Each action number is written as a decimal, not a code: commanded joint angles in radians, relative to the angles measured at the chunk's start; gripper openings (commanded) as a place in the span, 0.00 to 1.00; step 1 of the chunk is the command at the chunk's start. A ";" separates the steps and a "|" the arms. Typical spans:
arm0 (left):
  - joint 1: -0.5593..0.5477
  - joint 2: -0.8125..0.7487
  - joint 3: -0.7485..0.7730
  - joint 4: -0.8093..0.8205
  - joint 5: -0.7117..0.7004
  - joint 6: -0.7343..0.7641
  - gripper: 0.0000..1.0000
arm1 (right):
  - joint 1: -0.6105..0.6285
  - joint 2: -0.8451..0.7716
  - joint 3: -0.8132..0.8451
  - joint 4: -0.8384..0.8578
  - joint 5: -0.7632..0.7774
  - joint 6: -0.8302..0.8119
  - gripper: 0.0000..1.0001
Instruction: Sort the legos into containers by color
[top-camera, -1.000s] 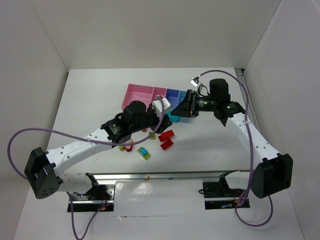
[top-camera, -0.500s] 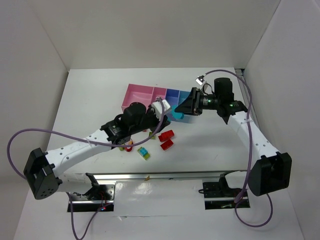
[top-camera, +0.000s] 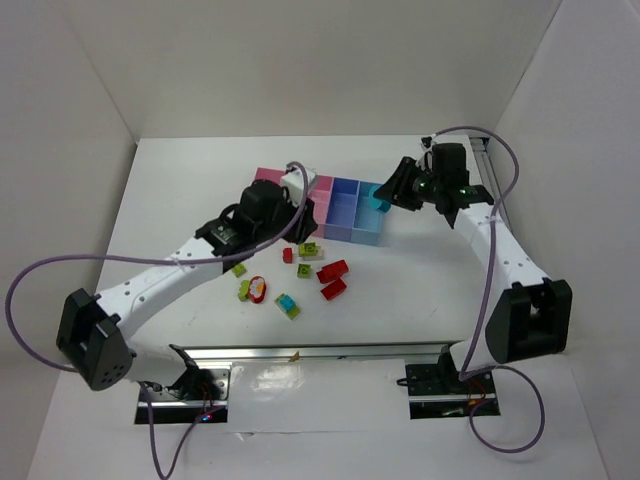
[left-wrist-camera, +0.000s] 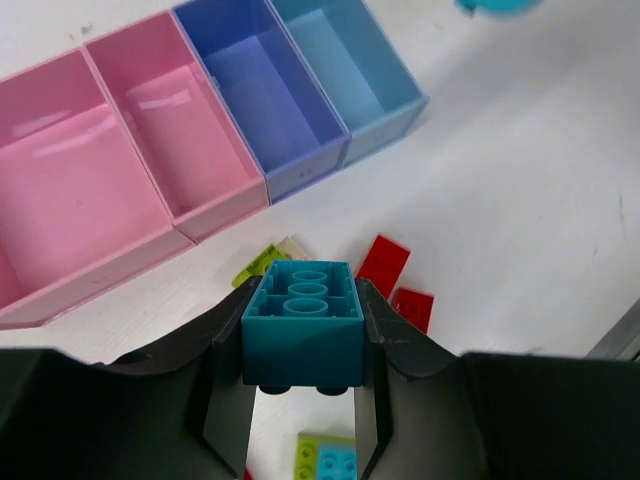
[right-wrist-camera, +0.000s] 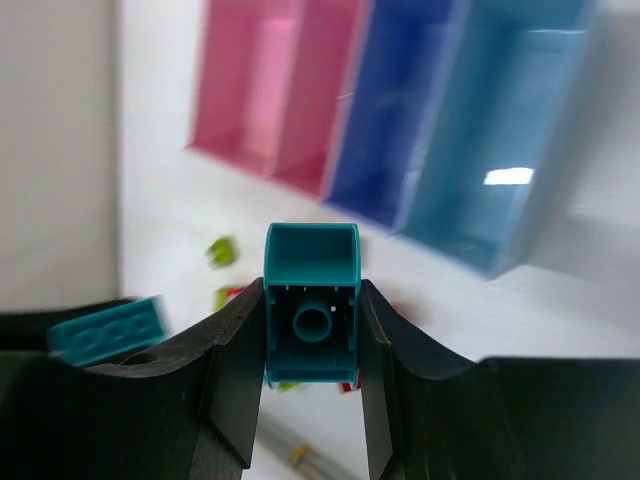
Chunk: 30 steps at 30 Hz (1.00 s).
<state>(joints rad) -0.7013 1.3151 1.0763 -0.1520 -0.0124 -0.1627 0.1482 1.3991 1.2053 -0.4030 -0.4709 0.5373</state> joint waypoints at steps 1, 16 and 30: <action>0.026 0.085 0.161 -0.075 -0.017 -0.130 0.00 | 0.025 0.089 0.042 0.039 0.290 -0.028 0.29; 0.059 0.430 0.546 -0.261 0.046 -0.273 0.00 | 0.034 0.403 0.240 0.052 0.285 -0.080 0.35; 0.059 0.755 1.072 -0.484 0.114 -0.291 0.00 | 0.034 0.399 0.353 -0.108 0.318 -0.020 0.97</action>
<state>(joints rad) -0.6464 1.9919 2.0075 -0.5510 0.0700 -0.4442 0.1745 1.8778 1.5166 -0.4519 -0.2127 0.4923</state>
